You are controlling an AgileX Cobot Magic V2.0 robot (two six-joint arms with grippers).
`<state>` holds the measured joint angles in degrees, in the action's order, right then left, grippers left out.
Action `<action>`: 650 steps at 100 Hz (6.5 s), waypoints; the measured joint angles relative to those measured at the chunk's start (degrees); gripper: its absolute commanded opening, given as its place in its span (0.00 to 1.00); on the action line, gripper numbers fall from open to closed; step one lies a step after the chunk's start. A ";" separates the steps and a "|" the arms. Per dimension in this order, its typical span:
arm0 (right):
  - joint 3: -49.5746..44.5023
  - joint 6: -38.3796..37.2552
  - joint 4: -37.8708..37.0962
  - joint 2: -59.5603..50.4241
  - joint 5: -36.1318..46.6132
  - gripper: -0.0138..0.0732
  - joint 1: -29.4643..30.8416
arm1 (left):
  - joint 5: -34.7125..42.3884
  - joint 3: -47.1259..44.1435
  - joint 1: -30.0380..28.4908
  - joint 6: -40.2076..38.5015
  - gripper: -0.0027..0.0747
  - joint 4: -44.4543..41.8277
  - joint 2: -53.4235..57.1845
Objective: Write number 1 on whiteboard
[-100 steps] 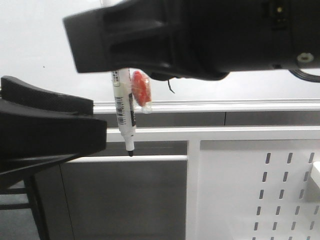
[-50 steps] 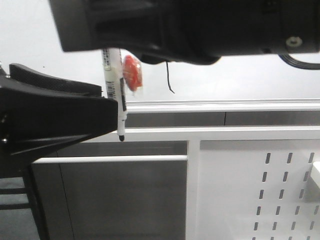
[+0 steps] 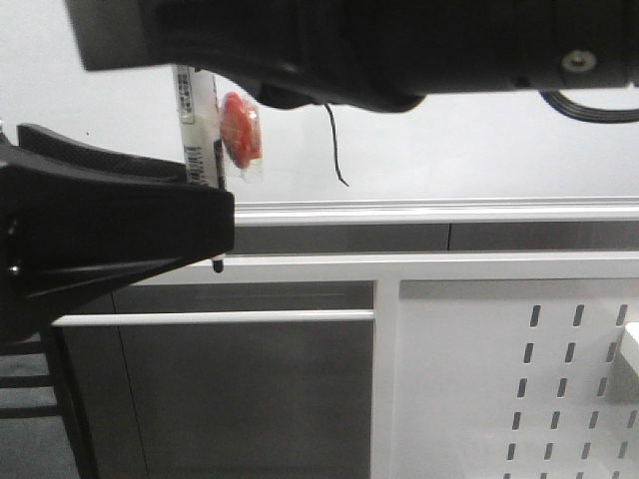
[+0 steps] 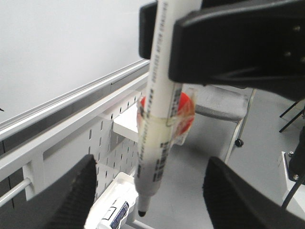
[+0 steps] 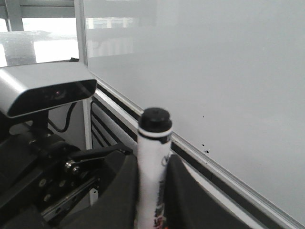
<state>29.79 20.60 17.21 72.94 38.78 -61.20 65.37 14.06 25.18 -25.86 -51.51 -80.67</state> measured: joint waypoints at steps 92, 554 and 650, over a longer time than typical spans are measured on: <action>0.00 -2.20 -1.97 0.00 0.54 0.08 0.00 | 0.00 0.00 0.00 0.00 0.01 0.03 0.00; -8.39 36.98 33.93 -26.17 -17.90 0.10 0.00 | -24.02 7.65 -5.32 18.18 0.01 45.48 3.68; -8.39 36.98 34.06 -26.17 -16.76 0.10 0.00 | -18.84 10.95 -4.91 25.29 0.01 55.94 -2.69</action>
<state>21.40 57.58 51.27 46.77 22.02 -61.20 46.52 25.01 20.27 -0.57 4.44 -83.36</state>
